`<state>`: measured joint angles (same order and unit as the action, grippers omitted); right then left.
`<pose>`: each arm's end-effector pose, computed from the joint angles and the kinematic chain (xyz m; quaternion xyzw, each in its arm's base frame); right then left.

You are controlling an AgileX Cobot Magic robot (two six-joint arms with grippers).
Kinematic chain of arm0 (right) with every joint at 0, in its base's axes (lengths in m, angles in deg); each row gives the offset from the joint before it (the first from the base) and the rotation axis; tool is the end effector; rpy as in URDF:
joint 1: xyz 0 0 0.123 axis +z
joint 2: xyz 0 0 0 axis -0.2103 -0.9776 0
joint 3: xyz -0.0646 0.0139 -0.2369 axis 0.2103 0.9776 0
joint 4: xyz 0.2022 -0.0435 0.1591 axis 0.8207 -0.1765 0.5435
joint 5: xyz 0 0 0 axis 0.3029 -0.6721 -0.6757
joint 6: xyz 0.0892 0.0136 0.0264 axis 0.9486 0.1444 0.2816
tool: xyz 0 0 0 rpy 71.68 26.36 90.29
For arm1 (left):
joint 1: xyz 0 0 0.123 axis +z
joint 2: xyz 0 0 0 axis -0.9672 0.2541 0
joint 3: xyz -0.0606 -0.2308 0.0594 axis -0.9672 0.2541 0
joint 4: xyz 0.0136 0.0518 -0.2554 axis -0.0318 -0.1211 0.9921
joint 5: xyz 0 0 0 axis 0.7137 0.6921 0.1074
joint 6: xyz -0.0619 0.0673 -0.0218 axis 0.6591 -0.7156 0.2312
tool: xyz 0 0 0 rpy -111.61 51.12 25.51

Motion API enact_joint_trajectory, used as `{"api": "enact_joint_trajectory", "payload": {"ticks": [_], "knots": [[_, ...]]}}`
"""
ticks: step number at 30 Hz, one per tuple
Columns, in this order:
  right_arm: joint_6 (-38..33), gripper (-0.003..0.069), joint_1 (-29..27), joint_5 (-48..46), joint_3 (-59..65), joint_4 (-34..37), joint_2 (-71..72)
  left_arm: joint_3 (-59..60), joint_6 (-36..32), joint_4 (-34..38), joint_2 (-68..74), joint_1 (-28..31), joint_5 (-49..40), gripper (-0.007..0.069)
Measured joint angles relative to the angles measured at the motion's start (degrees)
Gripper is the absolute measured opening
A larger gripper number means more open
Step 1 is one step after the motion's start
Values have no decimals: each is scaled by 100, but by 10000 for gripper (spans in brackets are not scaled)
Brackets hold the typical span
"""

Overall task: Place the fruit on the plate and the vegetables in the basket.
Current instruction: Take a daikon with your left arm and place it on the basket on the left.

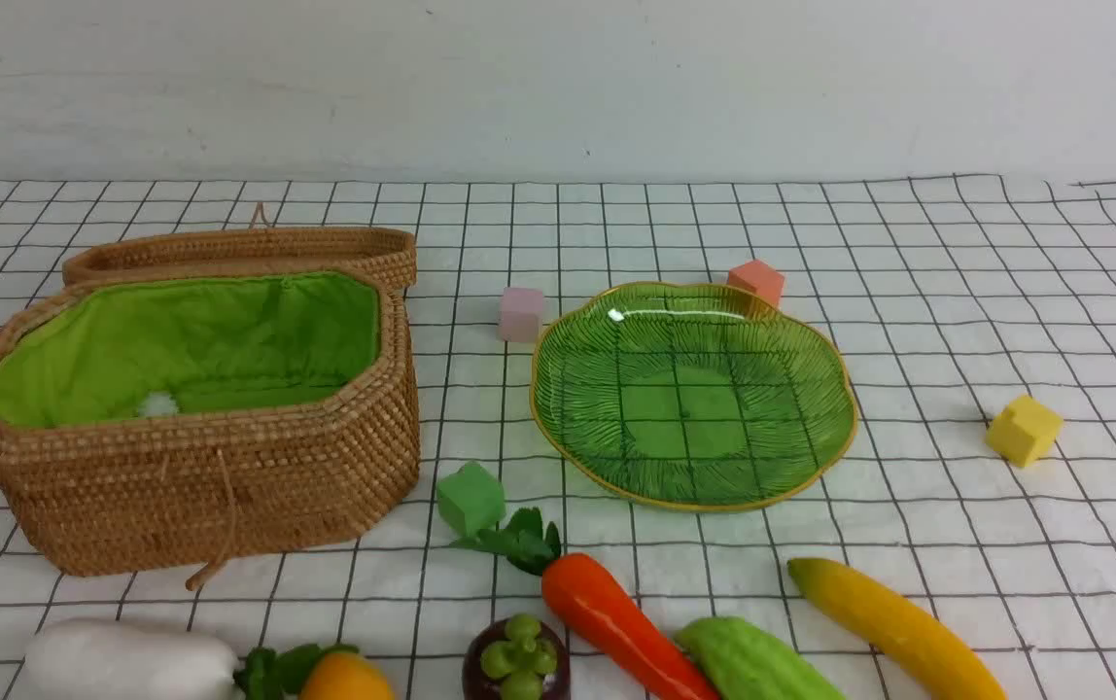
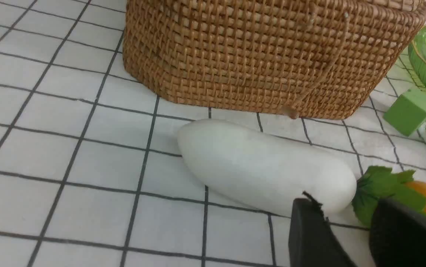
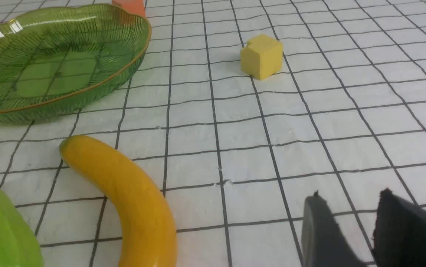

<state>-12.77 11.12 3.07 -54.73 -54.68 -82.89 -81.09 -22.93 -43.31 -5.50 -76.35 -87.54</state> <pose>0.1039 -0.0026 0.1740 0.0366 0.8041 0.0121 0.5933 0.1070 -0.0086 0.1806 -0.1232 0.7581 -0.1584 0.6205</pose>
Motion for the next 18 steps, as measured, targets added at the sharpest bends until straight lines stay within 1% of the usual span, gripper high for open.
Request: {"api": "enact_joint_trajectory", "payload": {"ticks": [1, 6, 10, 12, 13, 15, 18], "knots": [[0, 238, 0, 0, 0, 0, 0, 0, 0, 323, 0, 0, 331, 239], [0, 238, 0, 0, 0, 0, 0, 0, 0, 395, 0, 0, 369, 239], [0, 238, 0, 0, 0, 0, 0, 0, 17, 1049, 0, 0, 940, 239], [0, 238, 0, 0, 0, 0, 0, 0, 58, 1296, 0, 0, 1057, 239], [0, 238, 0, 0, 0, 0, 0, 0, 87, 1549, 0, 0, 1260, 239], [0, 238, 0, 0, 0, 0, 0, 0, 114, 1792, 0, 0, 1600, 239], [0, 238, 0, 0, 0, 0, 0, 0, 202, 2011, 0, 0, 2264, 239]]}}
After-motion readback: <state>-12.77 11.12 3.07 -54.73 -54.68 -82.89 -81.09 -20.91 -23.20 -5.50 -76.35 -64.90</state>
